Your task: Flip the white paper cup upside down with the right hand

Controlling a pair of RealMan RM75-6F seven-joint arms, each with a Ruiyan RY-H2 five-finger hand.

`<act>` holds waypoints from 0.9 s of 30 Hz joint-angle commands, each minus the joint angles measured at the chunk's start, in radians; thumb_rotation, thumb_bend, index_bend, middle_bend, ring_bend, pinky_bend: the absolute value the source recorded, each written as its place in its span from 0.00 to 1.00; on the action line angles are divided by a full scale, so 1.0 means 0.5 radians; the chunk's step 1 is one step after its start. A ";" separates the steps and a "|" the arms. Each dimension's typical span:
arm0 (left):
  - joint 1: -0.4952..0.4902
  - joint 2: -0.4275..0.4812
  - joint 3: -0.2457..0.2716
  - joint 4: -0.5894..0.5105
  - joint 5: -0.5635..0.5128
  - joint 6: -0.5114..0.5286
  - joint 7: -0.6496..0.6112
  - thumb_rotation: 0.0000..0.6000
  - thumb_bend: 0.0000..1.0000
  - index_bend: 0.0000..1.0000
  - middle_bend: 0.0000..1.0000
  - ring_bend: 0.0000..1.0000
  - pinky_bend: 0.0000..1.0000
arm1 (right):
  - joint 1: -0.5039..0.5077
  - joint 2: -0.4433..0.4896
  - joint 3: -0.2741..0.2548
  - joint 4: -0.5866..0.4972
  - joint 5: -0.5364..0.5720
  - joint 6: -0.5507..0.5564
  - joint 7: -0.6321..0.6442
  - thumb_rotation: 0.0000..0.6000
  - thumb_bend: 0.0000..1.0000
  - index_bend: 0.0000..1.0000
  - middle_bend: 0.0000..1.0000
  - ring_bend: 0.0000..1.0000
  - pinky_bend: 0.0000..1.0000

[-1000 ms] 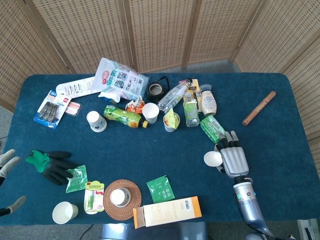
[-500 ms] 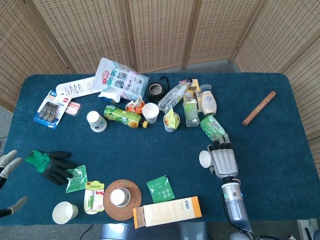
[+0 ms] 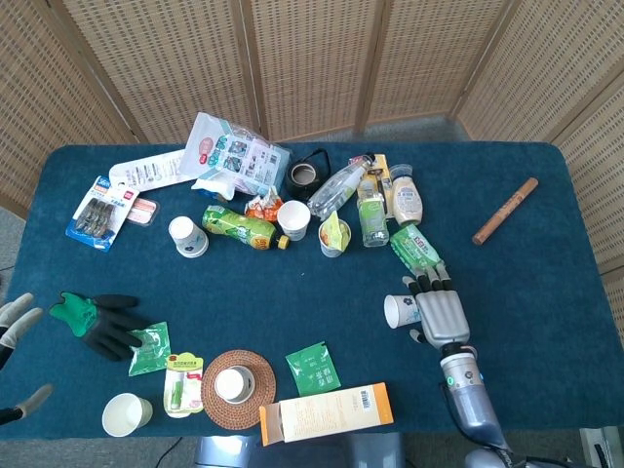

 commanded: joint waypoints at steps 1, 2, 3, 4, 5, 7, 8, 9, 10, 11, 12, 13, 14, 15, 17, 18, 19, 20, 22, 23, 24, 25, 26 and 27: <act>0.000 0.000 0.000 0.000 -0.001 0.000 0.001 1.00 0.27 0.00 0.00 0.00 0.00 | 0.014 0.089 -0.021 -0.016 -0.009 -0.084 0.102 1.00 0.15 0.18 0.00 0.00 0.00; 0.000 -0.001 0.001 -0.001 0.000 -0.002 0.003 1.00 0.27 0.00 0.00 0.00 0.00 | 0.016 0.110 -0.025 -0.013 -0.018 -0.108 0.141 1.00 0.15 0.19 0.00 0.00 0.00; -0.001 -0.001 0.001 -0.002 0.001 -0.004 0.005 1.00 0.27 0.00 0.00 0.00 0.00 | 0.018 0.134 -0.031 0.000 -0.036 -0.136 0.196 1.00 0.15 0.20 0.00 0.00 0.00; -0.002 -0.001 0.002 -0.002 0.003 -0.006 0.005 1.00 0.27 0.00 0.00 0.00 0.00 | 0.018 0.145 -0.035 0.018 -0.052 -0.150 0.236 1.00 0.15 0.21 0.00 0.00 0.00; -0.002 0.000 0.003 -0.004 0.004 -0.006 0.003 1.00 0.27 0.00 0.00 0.00 0.00 | 0.018 0.152 -0.041 0.041 -0.068 -0.162 0.271 1.00 0.15 0.23 0.00 0.00 0.00; -0.001 -0.002 0.000 -0.006 0.004 0.000 0.003 1.00 0.27 0.00 0.00 0.00 0.00 | 0.021 0.160 -0.053 0.097 -0.111 -0.193 0.361 1.00 0.15 0.24 0.00 0.00 0.00; -0.001 -0.003 -0.001 -0.006 0.002 0.001 0.008 1.00 0.27 0.00 0.00 0.00 0.00 | 0.023 0.160 -0.055 0.123 -0.129 -0.208 0.407 1.00 0.15 0.25 0.00 0.00 0.00; -0.001 -0.004 0.001 -0.006 0.003 -0.003 0.013 1.00 0.27 0.00 0.00 0.00 0.00 | 0.027 0.160 -0.057 0.158 -0.151 -0.230 0.469 1.00 0.15 0.26 0.00 0.00 0.00; -0.002 -0.005 0.003 -0.007 0.005 -0.007 0.013 1.00 0.27 0.00 0.00 0.00 0.00 | 0.031 0.161 -0.057 0.183 -0.163 -0.248 0.513 1.00 0.15 0.26 0.00 0.00 0.00; -0.004 -0.004 0.004 -0.007 0.007 -0.011 0.014 1.00 0.27 0.00 0.00 0.00 0.00 | 0.034 0.161 -0.057 0.208 -0.172 -0.264 0.552 1.00 0.15 0.27 0.00 0.00 0.00; -0.005 -0.004 0.004 -0.009 0.007 -0.014 0.016 1.00 0.27 0.00 0.00 0.00 0.00 | 0.040 0.159 -0.055 0.240 -0.181 -0.284 0.599 1.00 0.15 0.27 0.00 0.00 0.00; -0.005 -0.005 0.003 -0.010 0.006 -0.014 0.018 1.00 0.27 0.00 0.00 0.00 0.00 | 0.043 0.157 -0.054 0.263 -0.187 -0.297 0.632 1.00 0.15 0.28 0.00 0.00 0.00; -0.005 -0.006 0.003 -0.011 0.004 -0.014 0.021 1.00 0.27 0.00 0.00 0.00 0.00 | 0.047 0.154 -0.053 0.286 -0.192 -0.309 0.659 1.00 0.15 0.28 0.00 0.00 0.00; -0.006 -0.006 0.003 -0.012 0.004 -0.016 0.022 1.00 0.27 0.00 0.00 0.00 0.00 | 0.053 0.150 -0.052 0.317 -0.200 -0.322 0.689 1.00 0.15 0.28 0.00 0.00 0.00; -0.007 -0.006 0.004 -0.011 0.002 -0.021 0.024 1.00 0.27 0.00 0.00 0.00 0.00 | 0.060 0.140 -0.052 0.366 -0.213 -0.335 0.730 1.00 0.15 0.30 0.00 0.00 0.00; -0.007 -0.006 0.004 -0.012 0.001 -0.023 0.026 1.00 0.27 0.00 0.00 0.00 0.00 | 0.062 0.135 -0.051 0.384 -0.216 -0.340 0.747 1.00 0.15 0.30 0.00 0.00 0.00; -0.008 -0.006 0.004 -0.012 -0.001 -0.025 0.026 1.00 0.27 0.00 0.00 0.00 0.00 | 0.064 0.132 -0.051 0.398 -0.216 -0.345 0.760 1.00 0.15 0.31 0.00 0.00 0.00; -0.009 -0.006 0.004 -0.013 -0.002 -0.027 0.027 1.00 0.27 0.00 0.00 0.00 0.00 | 0.065 0.130 -0.051 0.410 -0.216 -0.349 0.772 1.00 0.16 0.32 0.00 0.00 0.00; -0.010 -0.007 0.003 -0.015 -0.005 -0.031 0.030 1.00 0.27 0.00 0.00 0.00 0.00 | 0.070 0.125 -0.051 0.433 -0.218 -0.357 0.789 1.00 0.16 0.32 0.00 0.00 0.00; -0.011 -0.008 0.003 -0.016 -0.005 -0.032 0.032 1.00 0.27 0.00 0.00 0.00 0.00 | 0.072 0.122 -0.051 0.441 -0.218 -0.359 0.796 1.00 0.16 0.33 0.00 0.00 0.00; -0.011 -0.008 0.004 -0.017 -0.003 -0.035 0.035 1.00 0.27 0.00 0.00 0.00 0.00 | 0.074 0.118 -0.050 0.449 -0.221 -0.362 0.808 1.00 0.16 0.34 0.00 0.00 0.00; -0.011 -0.008 0.005 -0.018 -0.002 -0.035 0.036 1.00 0.27 0.00 0.00 0.00 0.00 | 0.075 0.115 -0.049 0.454 -0.222 -0.363 0.818 1.00 0.16 0.35 0.00 0.00 0.00; -0.011 -0.008 0.006 -0.019 -0.001 -0.036 0.037 1.00 0.27 0.00 0.00 0.00 0.00 | 0.076 0.112 -0.049 0.458 -0.223 -0.365 0.828 1.00 0.16 0.35 0.00 0.00 0.00; -0.011 -0.009 0.006 -0.019 -0.001 -0.037 0.038 1.00 0.27 0.00 0.00 0.00 0.00 | 0.078 0.108 -0.048 0.466 -0.225 -0.365 0.837 1.00 0.16 0.36 0.00 0.00 0.00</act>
